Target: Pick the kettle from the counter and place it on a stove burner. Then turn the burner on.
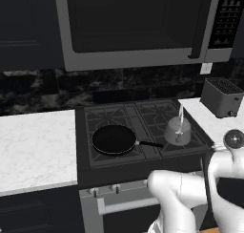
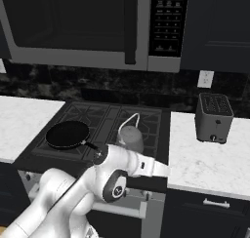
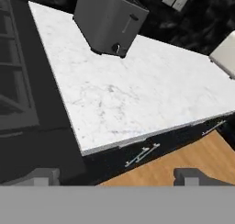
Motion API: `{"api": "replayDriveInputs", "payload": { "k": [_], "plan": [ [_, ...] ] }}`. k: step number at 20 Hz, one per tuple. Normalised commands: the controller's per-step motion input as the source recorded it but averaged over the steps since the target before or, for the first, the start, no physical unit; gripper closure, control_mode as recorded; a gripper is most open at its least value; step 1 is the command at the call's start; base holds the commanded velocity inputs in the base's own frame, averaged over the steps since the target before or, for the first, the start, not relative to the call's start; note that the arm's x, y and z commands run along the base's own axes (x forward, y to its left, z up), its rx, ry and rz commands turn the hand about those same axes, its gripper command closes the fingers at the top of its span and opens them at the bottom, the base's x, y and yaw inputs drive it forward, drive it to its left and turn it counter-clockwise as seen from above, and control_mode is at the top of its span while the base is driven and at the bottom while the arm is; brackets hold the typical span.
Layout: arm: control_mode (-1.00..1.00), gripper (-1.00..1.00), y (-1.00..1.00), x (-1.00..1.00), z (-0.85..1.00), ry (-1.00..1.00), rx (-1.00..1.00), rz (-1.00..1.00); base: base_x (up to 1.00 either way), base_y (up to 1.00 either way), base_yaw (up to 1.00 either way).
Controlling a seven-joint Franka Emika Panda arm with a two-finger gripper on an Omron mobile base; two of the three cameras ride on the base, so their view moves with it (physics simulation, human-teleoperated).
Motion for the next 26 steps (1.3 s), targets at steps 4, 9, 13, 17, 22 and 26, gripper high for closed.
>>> {"api": "replayDriveInputs", "payload": {
  "k": [4,9,13,17,22,26],
  "plan": [
    [-1.00,-1.00,-0.51,-1.00,-1.00,-0.23,0.25,0.50,0.00,0.00,0.00],
    [-1.00,-1.00,-0.18,-0.59,-0.97,-0.27,0.38,0.43,0.00,0.00,0.00],
    [-1.00,-1.00,0.15,0.14,-0.52,-0.11,0.34,0.27,0.00,0.00,0.00],
    [-1.00,-1.00,0.12,0.12,-0.22,-0.07,0.07,0.07,0.00,0.00,0.00],
    [-1.00,-1.00,0.16,0.47,-0.14,-0.06,0.00,-0.02,0.00,0.00,0.00],
    [-1.00,-1.00,0.12,0.28,-0.01,-0.11,0.01,0.01,0.00,0.00,0.00]
  ]
}}
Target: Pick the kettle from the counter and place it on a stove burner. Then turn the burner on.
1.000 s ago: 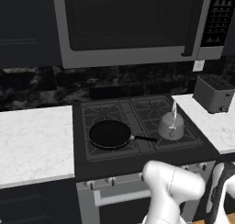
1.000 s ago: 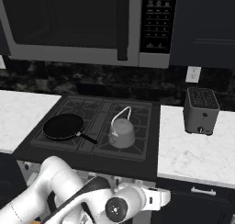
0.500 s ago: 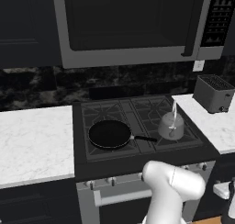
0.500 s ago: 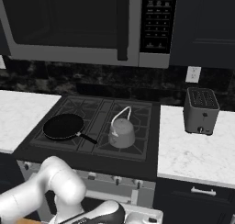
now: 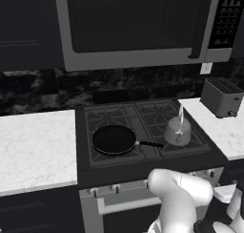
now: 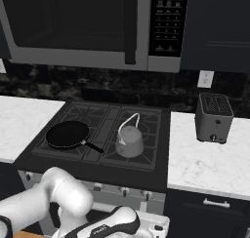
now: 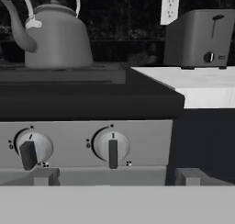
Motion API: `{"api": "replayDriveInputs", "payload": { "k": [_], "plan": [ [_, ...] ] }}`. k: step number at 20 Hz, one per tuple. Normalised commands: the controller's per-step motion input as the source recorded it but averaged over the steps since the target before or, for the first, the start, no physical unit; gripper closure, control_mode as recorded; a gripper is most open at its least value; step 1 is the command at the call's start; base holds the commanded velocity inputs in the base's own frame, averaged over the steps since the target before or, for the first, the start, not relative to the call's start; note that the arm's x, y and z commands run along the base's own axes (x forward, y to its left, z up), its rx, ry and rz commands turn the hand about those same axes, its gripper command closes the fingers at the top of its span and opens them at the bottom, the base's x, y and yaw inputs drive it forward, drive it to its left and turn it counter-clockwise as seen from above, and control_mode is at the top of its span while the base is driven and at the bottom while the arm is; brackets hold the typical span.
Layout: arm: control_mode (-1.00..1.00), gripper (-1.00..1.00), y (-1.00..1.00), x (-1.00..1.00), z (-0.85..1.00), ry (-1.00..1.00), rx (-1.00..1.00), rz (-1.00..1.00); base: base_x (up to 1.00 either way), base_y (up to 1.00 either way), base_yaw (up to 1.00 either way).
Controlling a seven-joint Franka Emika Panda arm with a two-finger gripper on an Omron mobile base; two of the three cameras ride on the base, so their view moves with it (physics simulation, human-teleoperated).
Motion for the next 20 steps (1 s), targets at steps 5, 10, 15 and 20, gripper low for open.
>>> {"api": "replayDriveInputs", "payload": {
  "k": [5,10,15,20],
  "plan": [
    [-1.00,-1.00,0.12,0.32,0.00,-0.09,0.00,0.03,0.00,0.00,0.00],
    [-1.00,-1.00,0.00,0.32,0.00,-0.03,0.00,0.00,0.00,0.00,0.00],
    [-1.00,-1.00,0.00,0.29,-0.09,0.00,0.00,0.00,0.00,0.00,0.00],
    [-1.00,-1.00,0.00,0.38,-0.36,0.00,0.00,0.02,0.00,0.00,0.00]
  ]
}}
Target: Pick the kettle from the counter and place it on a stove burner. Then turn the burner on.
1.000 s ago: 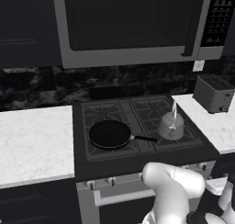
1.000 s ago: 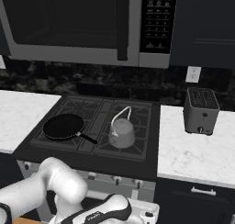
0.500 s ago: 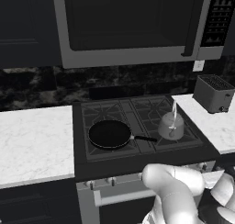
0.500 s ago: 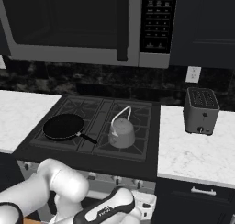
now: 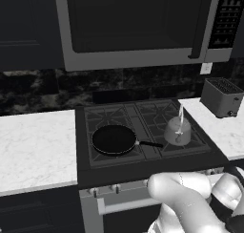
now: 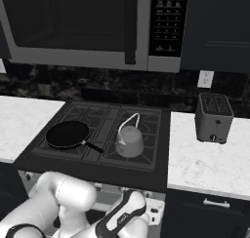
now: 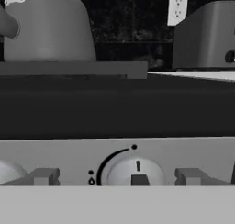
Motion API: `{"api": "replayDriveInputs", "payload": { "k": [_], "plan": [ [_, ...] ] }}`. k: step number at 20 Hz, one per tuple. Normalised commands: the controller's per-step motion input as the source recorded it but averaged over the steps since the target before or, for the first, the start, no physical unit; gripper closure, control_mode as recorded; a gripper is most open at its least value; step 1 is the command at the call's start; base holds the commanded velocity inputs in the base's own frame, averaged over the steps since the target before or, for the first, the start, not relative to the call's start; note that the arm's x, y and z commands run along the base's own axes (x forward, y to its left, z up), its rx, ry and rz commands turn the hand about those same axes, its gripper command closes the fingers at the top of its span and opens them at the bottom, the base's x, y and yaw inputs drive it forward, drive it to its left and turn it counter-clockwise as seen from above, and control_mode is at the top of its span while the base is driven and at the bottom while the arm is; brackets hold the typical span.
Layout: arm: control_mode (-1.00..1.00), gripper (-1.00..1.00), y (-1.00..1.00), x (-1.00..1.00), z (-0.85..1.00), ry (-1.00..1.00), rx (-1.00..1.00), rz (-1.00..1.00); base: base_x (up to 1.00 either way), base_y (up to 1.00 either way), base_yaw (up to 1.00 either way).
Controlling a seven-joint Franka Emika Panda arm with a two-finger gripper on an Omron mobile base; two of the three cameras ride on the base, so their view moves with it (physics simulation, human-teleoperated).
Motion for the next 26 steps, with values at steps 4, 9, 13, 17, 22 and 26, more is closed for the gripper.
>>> {"api": "replayDriveInputs", "payload": {
  "k": [4,9,13,17,22,26],
  "plan": [
    [-1.00,-1.00,-0.01,0.27,-0.45,0.00,0.00,0.02,0.00,0.00,0.00],
    [-1.00,-1.00,-0.32,0.12,-0.35,-0.02,0.00,0.04,0.00,0.00,0.00],
    [-1.00,-1.00,0.00,0.00,-0.05,0.00,0.00,0.00,0.00,0.00,0.00],
    [-1.00,-1.00,0.03,-0.15,-0.23,0.00,-0.08,0.00,0.00,0.00,0.00],
    [-1.00,-1.00,0.00,-0.12,-0.27,0.00,-0.07,0.05,0.00,0.00,0.00],
    [-1.00,-1.00,0.00,0.00,-0.01,0.00,0.00,0.00,0.00,0.00,0.00]
  ]
}}
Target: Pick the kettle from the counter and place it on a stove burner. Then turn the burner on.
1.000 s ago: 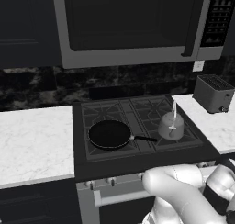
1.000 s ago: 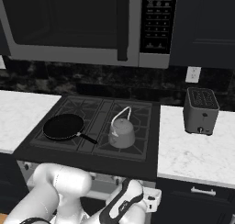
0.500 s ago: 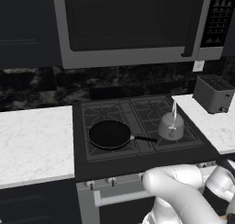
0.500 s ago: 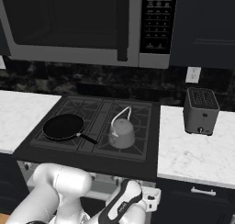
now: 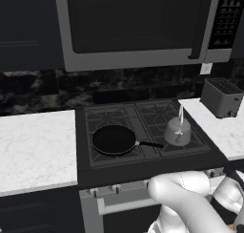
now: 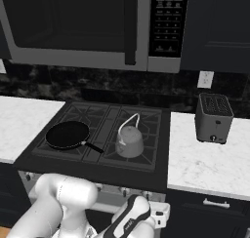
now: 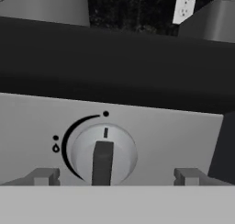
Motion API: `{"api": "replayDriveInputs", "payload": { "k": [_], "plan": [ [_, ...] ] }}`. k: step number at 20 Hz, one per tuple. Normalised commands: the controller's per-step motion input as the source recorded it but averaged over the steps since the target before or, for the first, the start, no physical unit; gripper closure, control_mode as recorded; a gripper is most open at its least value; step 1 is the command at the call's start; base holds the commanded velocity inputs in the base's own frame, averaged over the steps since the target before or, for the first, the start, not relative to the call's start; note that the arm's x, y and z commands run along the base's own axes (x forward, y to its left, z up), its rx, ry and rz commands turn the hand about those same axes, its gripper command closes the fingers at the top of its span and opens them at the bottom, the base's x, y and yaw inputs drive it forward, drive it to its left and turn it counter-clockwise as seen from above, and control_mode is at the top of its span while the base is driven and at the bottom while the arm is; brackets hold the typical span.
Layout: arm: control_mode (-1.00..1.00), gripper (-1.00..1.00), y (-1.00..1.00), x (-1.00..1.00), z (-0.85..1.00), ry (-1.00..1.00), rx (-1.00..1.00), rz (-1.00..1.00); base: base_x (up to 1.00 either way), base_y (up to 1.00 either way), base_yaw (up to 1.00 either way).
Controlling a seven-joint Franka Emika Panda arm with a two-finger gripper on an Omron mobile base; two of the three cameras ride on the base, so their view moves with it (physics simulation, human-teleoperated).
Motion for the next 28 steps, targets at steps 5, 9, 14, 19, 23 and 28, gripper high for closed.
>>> {"api": "replayDriveInputs", "payload": {
  "k": [5,9,14,19,23,28],
  "plan": [
    [-1.00,-1.00,0.00,0.00,0.00,0.00,0.00,0.00,0.00,0.00,0.00],
    [-1.00,1.00,0.00,0.00,0.00,0.00,0.00,0.00,0.00,0.00,0.00],
    [-1.00,1.00,0.00,0.01,0.00,0.00,0.00,0.00,0.00,0.00,0.00],
    [-1.00,1.00,0.00,0.05,0.00,-0.06,-0.01,0.01,0.00,0.00,0.00],
    [-1.00,1.00,0.01,0.01,0.00,-0.30,-0.17,0.16,0.00,0.00,0.00],
    [-1.00,1.00,0.01,0.01,0.00,-0.36,-0.25,0.25,0.00,0.00,0.00]
  ]
}}
